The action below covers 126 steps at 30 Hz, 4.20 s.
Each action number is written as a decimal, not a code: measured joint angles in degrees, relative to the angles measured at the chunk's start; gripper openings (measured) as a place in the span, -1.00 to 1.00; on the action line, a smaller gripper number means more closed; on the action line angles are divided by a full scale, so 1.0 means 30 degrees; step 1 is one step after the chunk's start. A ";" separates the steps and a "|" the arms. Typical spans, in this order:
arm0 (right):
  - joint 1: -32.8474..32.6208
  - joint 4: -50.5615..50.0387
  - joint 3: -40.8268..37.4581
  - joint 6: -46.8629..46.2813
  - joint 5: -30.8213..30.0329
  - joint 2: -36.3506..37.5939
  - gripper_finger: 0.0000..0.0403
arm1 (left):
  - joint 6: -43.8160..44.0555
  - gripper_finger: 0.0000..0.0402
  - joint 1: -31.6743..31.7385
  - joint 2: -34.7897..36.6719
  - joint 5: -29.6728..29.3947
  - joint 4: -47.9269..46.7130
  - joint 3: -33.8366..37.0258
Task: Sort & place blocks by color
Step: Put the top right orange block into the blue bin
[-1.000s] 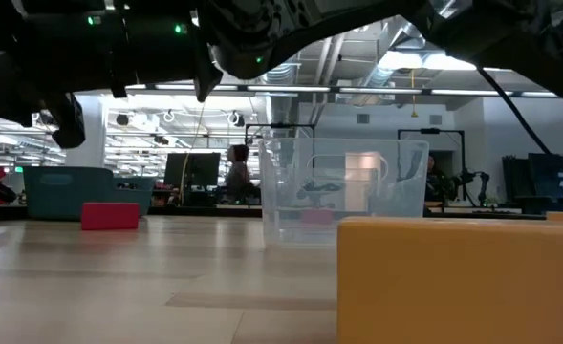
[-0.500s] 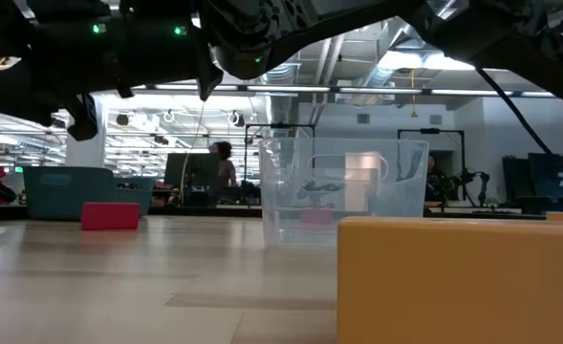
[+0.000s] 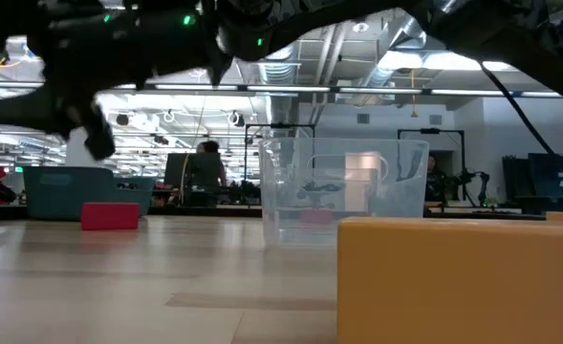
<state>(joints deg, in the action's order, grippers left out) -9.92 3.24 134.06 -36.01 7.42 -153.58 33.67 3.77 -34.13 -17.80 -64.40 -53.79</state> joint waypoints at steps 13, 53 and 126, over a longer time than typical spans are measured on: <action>-0.0161 -1.0805 0.0036 0.6234 -0.4305 0.6389 -0.18 | 0.0022 -0.19 0.0001 0.0006 -0.0504 0.0124 0.0190; 0.1248 -0.6200 -2.8551 0.1751 -0.6410 3.1054 -0.46 | -0.2714 -0.13 0.0751 -1.0389 -0.0222 2.6868 0.4238; -0.1899 -1.8847 -3.5729 -0.6726 -0.3921 2.9595 -0.11 | -0.4219 0.23 0.0920 -1.6764 0.2626 1.6179 -0.3660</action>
<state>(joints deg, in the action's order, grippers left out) -15.62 -53.30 26.87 -56.18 -4.35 -64.79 21.01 6.53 -84.42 -9.92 -15.87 -64.77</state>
